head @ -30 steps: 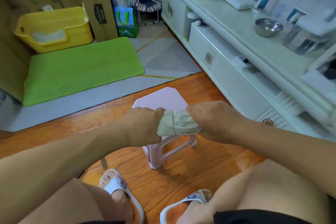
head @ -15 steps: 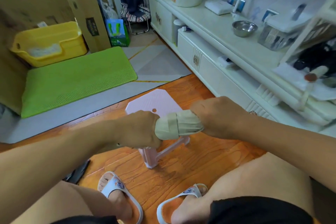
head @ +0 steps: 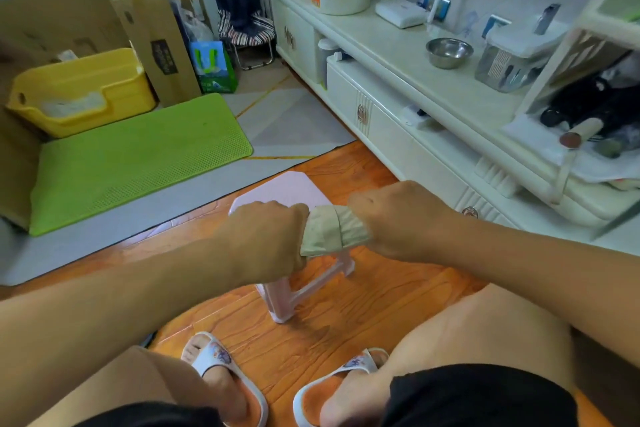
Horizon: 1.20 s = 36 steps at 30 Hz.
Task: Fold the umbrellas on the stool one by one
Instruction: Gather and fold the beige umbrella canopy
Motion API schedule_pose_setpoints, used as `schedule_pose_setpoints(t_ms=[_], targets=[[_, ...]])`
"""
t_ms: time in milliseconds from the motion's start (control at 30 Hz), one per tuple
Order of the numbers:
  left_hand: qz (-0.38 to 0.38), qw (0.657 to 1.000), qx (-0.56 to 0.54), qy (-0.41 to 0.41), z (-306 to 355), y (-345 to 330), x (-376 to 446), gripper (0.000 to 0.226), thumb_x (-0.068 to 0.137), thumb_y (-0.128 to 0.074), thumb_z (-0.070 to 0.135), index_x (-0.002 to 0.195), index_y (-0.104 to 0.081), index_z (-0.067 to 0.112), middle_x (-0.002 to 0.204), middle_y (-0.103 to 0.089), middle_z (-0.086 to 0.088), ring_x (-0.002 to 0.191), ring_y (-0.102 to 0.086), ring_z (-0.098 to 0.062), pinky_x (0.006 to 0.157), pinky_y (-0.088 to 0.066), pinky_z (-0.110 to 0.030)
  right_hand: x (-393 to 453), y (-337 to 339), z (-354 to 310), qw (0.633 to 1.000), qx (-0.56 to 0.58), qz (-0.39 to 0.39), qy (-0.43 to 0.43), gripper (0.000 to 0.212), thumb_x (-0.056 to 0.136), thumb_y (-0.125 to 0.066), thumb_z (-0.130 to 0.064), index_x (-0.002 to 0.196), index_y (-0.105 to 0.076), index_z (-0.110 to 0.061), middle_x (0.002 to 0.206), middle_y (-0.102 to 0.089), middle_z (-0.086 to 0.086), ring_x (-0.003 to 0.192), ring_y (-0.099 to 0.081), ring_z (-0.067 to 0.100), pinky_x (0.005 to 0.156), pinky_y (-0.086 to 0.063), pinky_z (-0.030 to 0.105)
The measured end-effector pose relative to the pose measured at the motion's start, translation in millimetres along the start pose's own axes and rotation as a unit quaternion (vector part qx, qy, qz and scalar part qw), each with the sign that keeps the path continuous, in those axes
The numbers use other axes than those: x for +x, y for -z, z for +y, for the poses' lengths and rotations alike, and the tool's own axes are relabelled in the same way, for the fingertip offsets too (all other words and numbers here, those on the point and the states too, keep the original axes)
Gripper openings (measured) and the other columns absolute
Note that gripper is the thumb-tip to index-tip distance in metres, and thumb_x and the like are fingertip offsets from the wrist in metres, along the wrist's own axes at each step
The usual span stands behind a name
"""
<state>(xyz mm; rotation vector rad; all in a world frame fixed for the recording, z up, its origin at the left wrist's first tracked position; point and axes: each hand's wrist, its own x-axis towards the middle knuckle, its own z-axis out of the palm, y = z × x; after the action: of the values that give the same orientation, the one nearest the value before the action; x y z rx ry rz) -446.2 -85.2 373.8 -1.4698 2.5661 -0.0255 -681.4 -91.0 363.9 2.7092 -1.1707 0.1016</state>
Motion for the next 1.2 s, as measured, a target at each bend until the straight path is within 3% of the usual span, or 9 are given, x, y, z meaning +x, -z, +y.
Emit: schedule_pose_setpoints(t_ms=[100,233,333,567,667,733,867,1000,1200], targets=[[0.112,0.992,0.044,-0.032,3,-18,-4,0.047,0.08,-0.069,0.052,0.09,-0.034,0.023,0.079,-0.064,-0.002,0.065,-0.066,-0.034,0.051,-0.032,-0.033,-2,1,3,0.997,0.003,-0.078,-0.024,0.035,0.081,-0.071,-0.037,0.086,-0.039,-0.023,0.064,-0.041,-0.01,0.046,-0.027,0.008,0.048,-0.031,0.029],[0.162,0.986,-0.001,-0.036,-5,-24,1,0.045,0.073,-0.072,0.053,0.09,-0.048,0.02,0.07,-0.062,-0.001,0.055,-0.06,-0.032,0.047,-0.034,-0.03,-4,-2,2,0.996,-0.071,0.058,-0.008,0.017,0.072,-0.06,-0.002,0.077,-0.049,-0.015,0.061,-0.044,0.001,0.047,-0.027,0.018,0.044,-0.021,0.027],[-0.005,0.983,-0.181,-0.005,-9,-6,0,0.033,0.076,-0.072,0.047,0.096,-0.054,0.029,0.081,-0.067,0.005,0.07,-0.059,-0.021,0.059,-0.04,-0.029,-8,-10,4,0.983,-0.126,0.131,0.025,0.016,0.082,-0.045,0.002,0.079,-0.053,-0.012,0.063,-0.046,0.005,0.054,-0.026,0.019,0.044,-0.025,0.031],[-0.116,0.924,-0.364,0.036,-36,-25,-26,0.02,0.085,-0.077,0.037,0.087,-0.058,0.029,0.068,-0.067,0.006,0.053,-0.064,-0.011,0.054,-0.051,-0.028,-19,-19,37,0.975,-0.134,0.179,0.008,0.013,0.083,-0.046,-0.001,0.081,-0.055,-0.01,0.064,-0.045,0.006,0.054,-0.034,0.023,0.052,-0.033,0.036],[-0.076,0.925,-0.368,0.059,-31,-40,-33,0.031,0.086,-0.076,0.05,0.076,-0.06,0.026,0.055,-0.056,0.014,0.049,-0.049,-0.005,0.049,-0.035,-0.02,-31,-38,64,0.994,-0.076,0.069,-0.029,0.018,0.084,-0.063,-0.022,0.101,-0.064,-0.014,0.084,-0.062,0.004,0.077,-0.059,0.028,0.092,-0.046,0.047],[-0.067,0.899,-0.425,0.083,-13,-44,-29,0.032,0.087,-0.075,0.048,0.075,-0.063,0.021,0.047,-0.05,0.013,0.044,-0.042,-0.004,0.046,-0.03,-0.019,-35,-48,75,0.984,-0.009,-0.054,-0.171,0.055,0.084,-0.073,-0.038,0.135,-0.056,-0.025,0.131,-0.06,0.004,0.125,-0.052,0.029,0.118,-0.028,0.053],[-0.02,0.872,-0.466,0.148,14,-47,-13,0.038,0.092,-0.068,0.048,0.074,-0.061,0.016,0.054,-0.052,0.003,0.046,-0.041,-0.011,0.046,-0.03,-0.023,-51,-56,83,0.758,0.323,-0.03,-0.565,0.075,0.097,-0.062,-0.038,0.158,-0.022,-0.022,0.159,-0.031,0.014,0.136,-0.044,0.037,0.106,-0.046,0.054],[-0.01,0.872,-0.466,0.149,38,-43,6,0.025,0.096,-0.065,0.036,0.08,-0.059,0.018,0.061,-0.058,-0.002,0.049,-0.046,-0.013,0.046,-0.035,-0.021,-60,-41,32,0.383,0.769,0.008,-0.511,0.065,0.096,-0.062,-0.05,0.149,-0.028,-0.033,0.146,-0.048,0.022,0.12,-0.061,0.043,0.094,-0.055,0.055],[0.007,0.92,-0.391,-0.028,99,-17,28,0.018,0.097,-0.06,0.044,0.089,-0.055,0.028,0.075,-0.065,0.004,0.065,-0.061,-0.012,0.061,-0.048,-0.032,-54,-10,27,0.211,0.789,0.204,-0.54,0.047,0.09,-0.076,-0.026,0.128,-0.059,-0.004,0.109,-0.071,0.018,0.096,-0.071,0.032,0.091,-0.056,0.055]])
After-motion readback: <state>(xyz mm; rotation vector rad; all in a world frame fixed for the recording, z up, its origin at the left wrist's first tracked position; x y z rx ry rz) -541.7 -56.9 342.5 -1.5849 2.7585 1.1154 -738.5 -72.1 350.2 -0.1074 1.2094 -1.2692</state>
